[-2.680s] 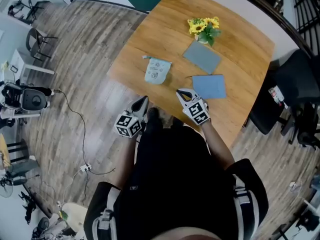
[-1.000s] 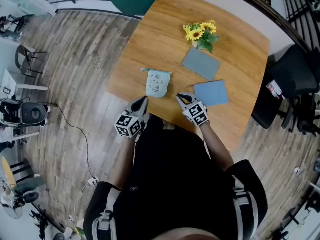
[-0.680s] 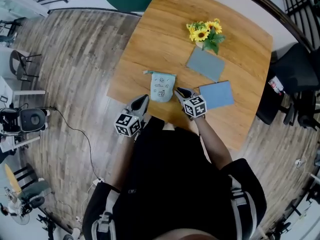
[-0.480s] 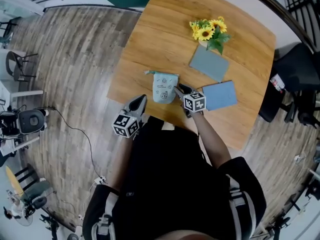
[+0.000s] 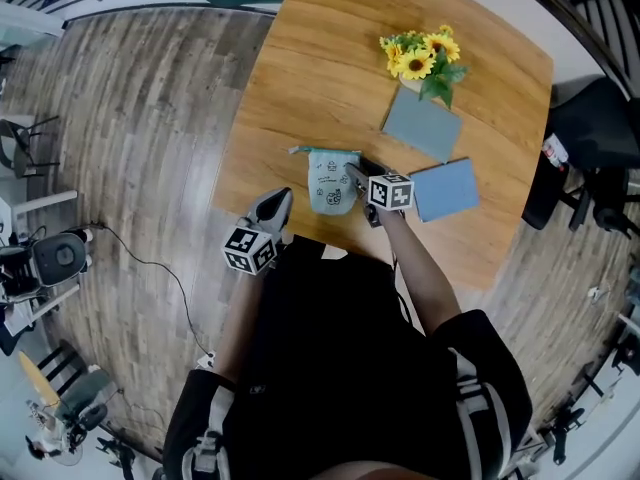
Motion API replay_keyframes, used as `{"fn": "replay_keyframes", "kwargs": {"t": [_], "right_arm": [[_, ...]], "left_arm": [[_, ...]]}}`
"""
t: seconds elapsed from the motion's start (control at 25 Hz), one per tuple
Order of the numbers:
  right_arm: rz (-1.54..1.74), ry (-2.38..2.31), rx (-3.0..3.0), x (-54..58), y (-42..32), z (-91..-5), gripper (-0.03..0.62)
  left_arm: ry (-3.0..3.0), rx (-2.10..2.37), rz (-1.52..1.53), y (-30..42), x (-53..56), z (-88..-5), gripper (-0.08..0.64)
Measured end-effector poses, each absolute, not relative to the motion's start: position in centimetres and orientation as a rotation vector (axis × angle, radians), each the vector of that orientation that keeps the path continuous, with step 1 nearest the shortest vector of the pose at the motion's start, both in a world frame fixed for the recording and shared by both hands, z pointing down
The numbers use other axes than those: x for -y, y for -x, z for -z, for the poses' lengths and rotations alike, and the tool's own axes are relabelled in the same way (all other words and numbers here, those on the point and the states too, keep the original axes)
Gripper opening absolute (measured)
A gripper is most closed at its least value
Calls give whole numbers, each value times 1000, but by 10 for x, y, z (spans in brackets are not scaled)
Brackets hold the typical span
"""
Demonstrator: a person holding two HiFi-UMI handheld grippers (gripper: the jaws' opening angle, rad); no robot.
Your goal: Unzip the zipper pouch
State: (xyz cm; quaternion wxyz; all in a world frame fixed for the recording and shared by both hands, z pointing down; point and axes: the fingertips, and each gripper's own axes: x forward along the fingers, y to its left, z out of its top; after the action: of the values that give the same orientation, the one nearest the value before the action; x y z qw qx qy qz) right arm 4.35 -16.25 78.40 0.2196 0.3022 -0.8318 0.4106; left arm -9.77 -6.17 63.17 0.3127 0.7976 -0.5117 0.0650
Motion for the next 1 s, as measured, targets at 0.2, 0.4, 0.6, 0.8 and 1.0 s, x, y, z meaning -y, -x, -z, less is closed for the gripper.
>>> {"fn": "replay_keyframes", "kwargs": {"t": [0.2,0.4,0.6,0.8,1.0], "right_arm": [[-1184,-767,2239,155,-31,-788,212],[-1287,-819,2192,157,-27,-791,169],[-1441,-846,2216,164,-24,-784,40],[-1353,-802,2357,161,-11,-752,21],[-1190,-699,2499,147,4,-712,14]], "left_arm": [[-2119,1294,-172,96,74,-636,-5],[-2142,1255,-169,97,83,-637,-5],[-2166,1236,-163,101,86,-635,-5],[-2187,1225,-162,111,83,-631,-5],[-2223,1199,-151,110,82,-626,-5]]}}
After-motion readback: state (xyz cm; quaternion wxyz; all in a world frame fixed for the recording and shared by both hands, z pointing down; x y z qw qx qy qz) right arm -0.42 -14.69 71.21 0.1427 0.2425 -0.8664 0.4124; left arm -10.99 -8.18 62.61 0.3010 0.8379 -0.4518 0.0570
